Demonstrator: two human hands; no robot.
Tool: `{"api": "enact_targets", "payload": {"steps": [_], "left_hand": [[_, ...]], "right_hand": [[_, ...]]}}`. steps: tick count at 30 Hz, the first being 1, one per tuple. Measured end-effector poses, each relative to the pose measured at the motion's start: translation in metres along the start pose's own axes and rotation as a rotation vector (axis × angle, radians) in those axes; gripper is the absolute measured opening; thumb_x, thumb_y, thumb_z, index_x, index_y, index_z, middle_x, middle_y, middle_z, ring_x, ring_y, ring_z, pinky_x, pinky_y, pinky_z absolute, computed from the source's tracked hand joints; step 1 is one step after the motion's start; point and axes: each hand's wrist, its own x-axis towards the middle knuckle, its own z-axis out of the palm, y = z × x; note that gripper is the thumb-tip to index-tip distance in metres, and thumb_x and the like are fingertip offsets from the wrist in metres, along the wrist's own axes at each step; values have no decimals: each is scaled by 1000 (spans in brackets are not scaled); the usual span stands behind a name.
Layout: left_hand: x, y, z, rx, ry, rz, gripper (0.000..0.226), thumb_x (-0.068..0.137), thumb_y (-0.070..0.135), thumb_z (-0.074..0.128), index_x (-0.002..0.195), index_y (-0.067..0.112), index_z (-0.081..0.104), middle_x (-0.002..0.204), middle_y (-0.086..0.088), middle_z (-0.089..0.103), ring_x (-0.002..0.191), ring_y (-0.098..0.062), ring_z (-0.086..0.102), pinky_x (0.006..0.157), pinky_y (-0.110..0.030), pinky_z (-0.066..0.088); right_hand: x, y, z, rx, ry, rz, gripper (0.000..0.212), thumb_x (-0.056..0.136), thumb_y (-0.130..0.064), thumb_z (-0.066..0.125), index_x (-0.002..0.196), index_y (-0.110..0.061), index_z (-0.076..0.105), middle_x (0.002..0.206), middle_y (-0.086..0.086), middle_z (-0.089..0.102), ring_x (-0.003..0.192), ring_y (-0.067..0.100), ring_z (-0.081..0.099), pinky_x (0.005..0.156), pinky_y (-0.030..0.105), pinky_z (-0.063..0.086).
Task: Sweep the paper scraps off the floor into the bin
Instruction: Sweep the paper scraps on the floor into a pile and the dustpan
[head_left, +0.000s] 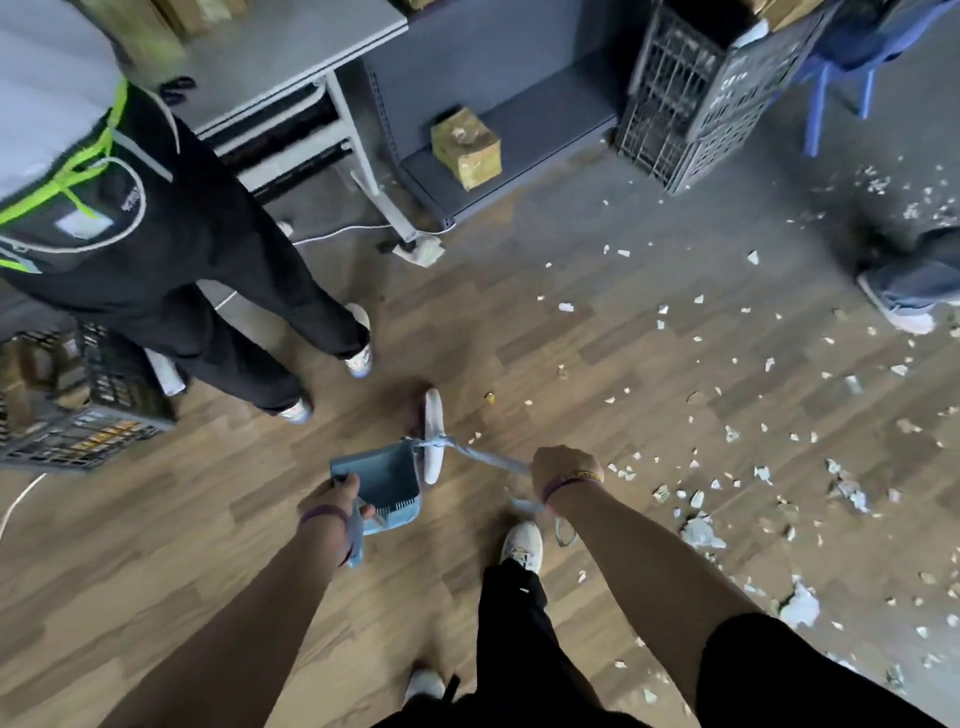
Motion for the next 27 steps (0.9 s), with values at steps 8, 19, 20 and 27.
{"api": "enact_targets", "payload": {"steps": [8,19,20,27], "left_hand": [[-44,89,122,64,-199,58,11,96,17,51,103,8,50,72,-11,64,28,-16,55,29,-17,43],[-121,136,263,272,-495,307,12,95,16,54,104,10,49,102,-12,50,25,-6,50,30,-12,41],[-125,140,272,287,-505,330,11,95,15,55,103,9,50,100,-12,50,24,-4,49,30,-12,42],[-132,161,310,332,-529,393,26,91,15,61,111,-1,61,96,-15,58,32,-14,55,31,-14,43]], "right_hand": [[-19,157,-21,129,-47,364,36,92,-21,47,126,-19,57,128,3,61,120,24,57,96,35,47],[-101,273,-9,229,-26,730,36,87,-22,58,123,-19,62,125,-3,63,117,17,60,90,28,51],[-106,277,-7,232,-28,754,35,87,-21,57,122,-18,62,124,-3,64,116,17,61,88,28,52],[-123,299,-13,263,38,875,32,94,-16,46,120,-18,64,119,1,67,111,20,64,84,30,52]]}}
